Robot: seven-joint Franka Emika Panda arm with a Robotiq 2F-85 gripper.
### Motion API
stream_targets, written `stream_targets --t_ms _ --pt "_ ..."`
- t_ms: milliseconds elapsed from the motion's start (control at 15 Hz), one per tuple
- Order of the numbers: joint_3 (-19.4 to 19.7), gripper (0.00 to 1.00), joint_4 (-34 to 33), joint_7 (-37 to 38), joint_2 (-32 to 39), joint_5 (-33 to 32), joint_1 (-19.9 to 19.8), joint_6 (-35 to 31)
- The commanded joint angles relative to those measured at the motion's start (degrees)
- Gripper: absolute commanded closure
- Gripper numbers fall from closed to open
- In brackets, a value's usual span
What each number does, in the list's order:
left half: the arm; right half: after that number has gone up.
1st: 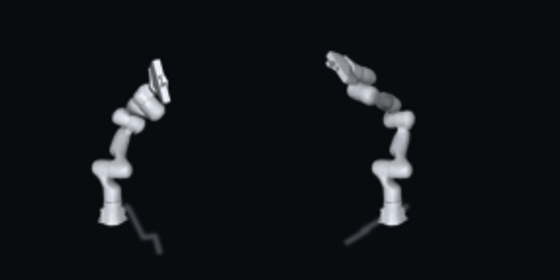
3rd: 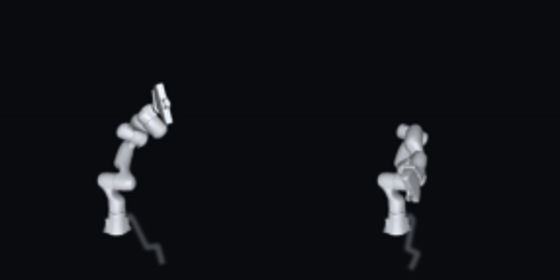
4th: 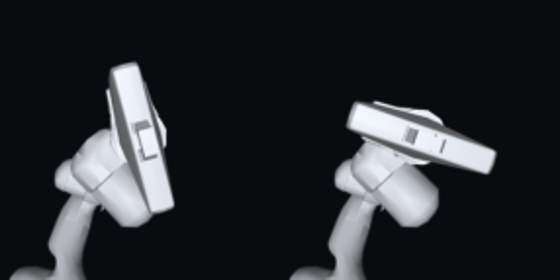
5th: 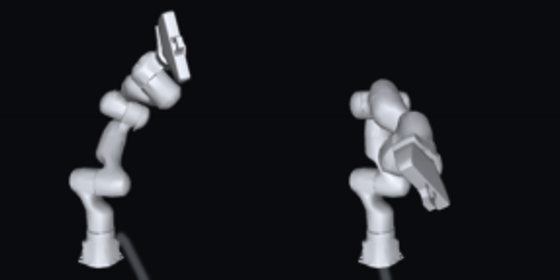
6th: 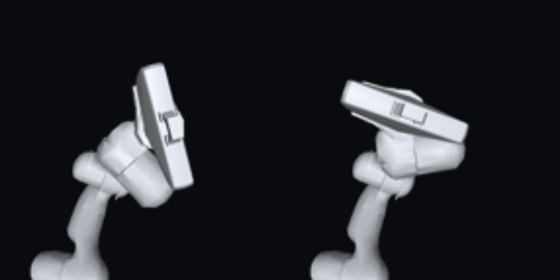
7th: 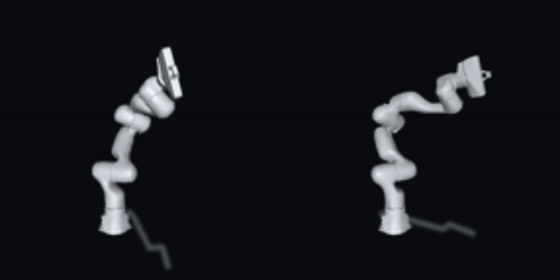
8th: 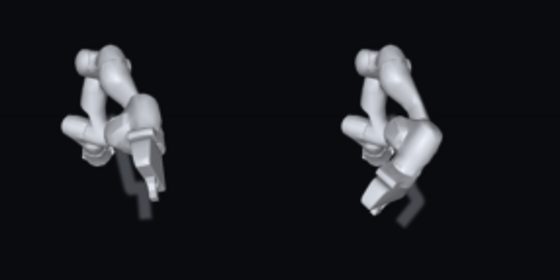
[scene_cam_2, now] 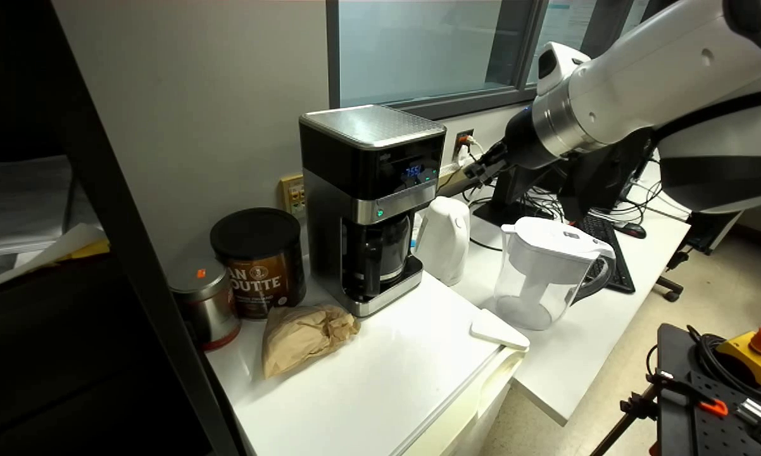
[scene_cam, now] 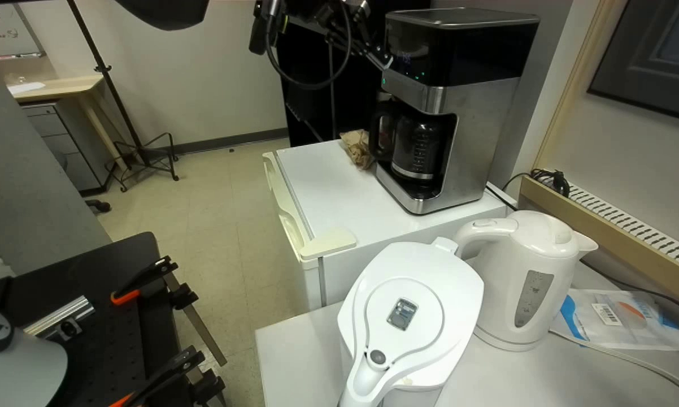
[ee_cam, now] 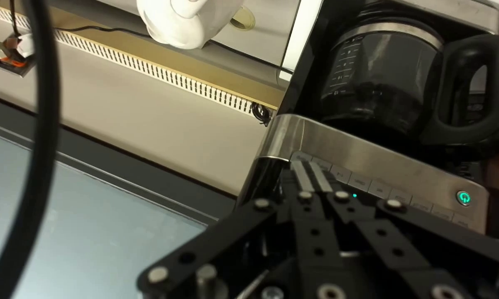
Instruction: Press a button on the coffee maker machine
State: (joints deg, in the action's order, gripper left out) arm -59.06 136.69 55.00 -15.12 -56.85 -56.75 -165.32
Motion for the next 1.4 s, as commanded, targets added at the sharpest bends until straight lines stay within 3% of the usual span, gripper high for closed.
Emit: stream_targets --t_ms 0,400,733,1000,1333 --pt "-6.29 1.0 -3.41 5.72 4.08 -6.26 -6.61 0.9" --pt "-14.15 1.0 -5.19 12.19 8.16 -14.39 -14.81 2.6" --pt "-18.93 1.0 -6.64 15.65 11.94 -19.06 -19.42 5.75" --pt "-20.95 1.0 -7.54 16.94 15.45 -21.37 -20.88 9.19" --pt "-20.35 1.0 -7.98 18.0 19.83 -25.07 -19.31 13.21"
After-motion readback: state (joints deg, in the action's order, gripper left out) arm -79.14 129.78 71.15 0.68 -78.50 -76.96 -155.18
